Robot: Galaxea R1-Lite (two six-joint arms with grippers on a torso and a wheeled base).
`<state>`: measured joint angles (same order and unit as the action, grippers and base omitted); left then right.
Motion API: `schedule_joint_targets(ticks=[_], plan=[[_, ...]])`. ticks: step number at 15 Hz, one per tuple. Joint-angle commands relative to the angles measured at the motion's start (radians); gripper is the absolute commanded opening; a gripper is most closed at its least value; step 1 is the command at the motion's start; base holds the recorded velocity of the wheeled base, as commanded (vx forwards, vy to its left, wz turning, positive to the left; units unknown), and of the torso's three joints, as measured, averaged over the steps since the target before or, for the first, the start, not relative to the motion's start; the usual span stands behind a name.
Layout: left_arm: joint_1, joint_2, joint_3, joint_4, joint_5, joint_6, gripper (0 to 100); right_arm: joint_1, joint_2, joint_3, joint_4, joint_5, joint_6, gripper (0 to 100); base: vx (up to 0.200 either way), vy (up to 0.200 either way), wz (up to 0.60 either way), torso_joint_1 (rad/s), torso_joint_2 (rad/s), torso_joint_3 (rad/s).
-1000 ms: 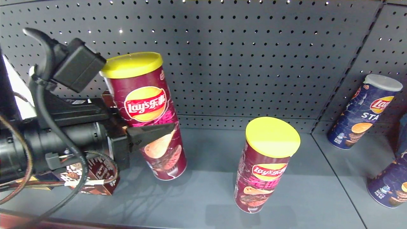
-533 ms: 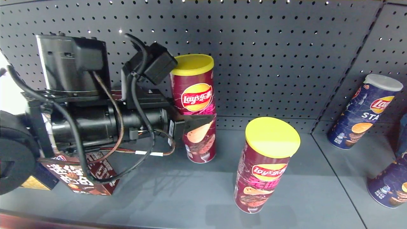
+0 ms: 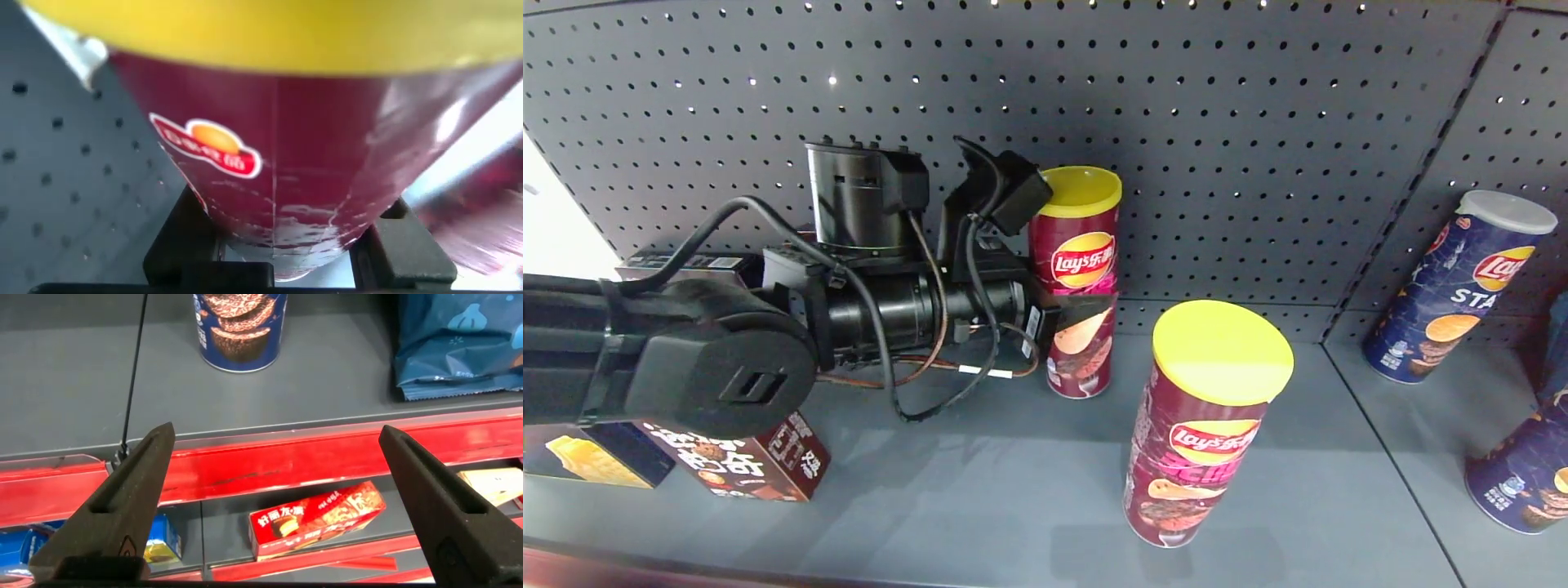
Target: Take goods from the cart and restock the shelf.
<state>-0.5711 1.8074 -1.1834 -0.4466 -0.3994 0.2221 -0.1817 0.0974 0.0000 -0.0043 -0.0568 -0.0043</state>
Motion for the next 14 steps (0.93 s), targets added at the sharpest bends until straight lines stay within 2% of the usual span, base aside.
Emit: schedule_joint_targets(ticks=[1,5,9,14], plan=[[0.005,0.078,-0.058,-0.001,-0.029,0.019,0,0.001,0.002,0.0,0.0,0.0,0.0,100,0.0,0.0,0.0,0.0,0.0,0.0],[0.005,0.121,-0.094,-0.003,-0.039,0.02,0,-0.001,0.002,0.0,0.0,0.0,-0.002,100,0.0,0.0,0.0,0.0,0.0,0.0],[-0.006,0.178,-0.176,0.002,-0.039,0.019,0,-0.001,0.002,0.0,0.0,0.0,0.0,100,0.0,0.0,0.0,0.0,0.0,0.0],[-0.02,0.193,-0.186,0.003,-0.05,0.019,0,-0.001,0.002,0.0,0.0,0.0,-0.002,100,0.0,0.0,0.0,0.0,0.0,0.0]])
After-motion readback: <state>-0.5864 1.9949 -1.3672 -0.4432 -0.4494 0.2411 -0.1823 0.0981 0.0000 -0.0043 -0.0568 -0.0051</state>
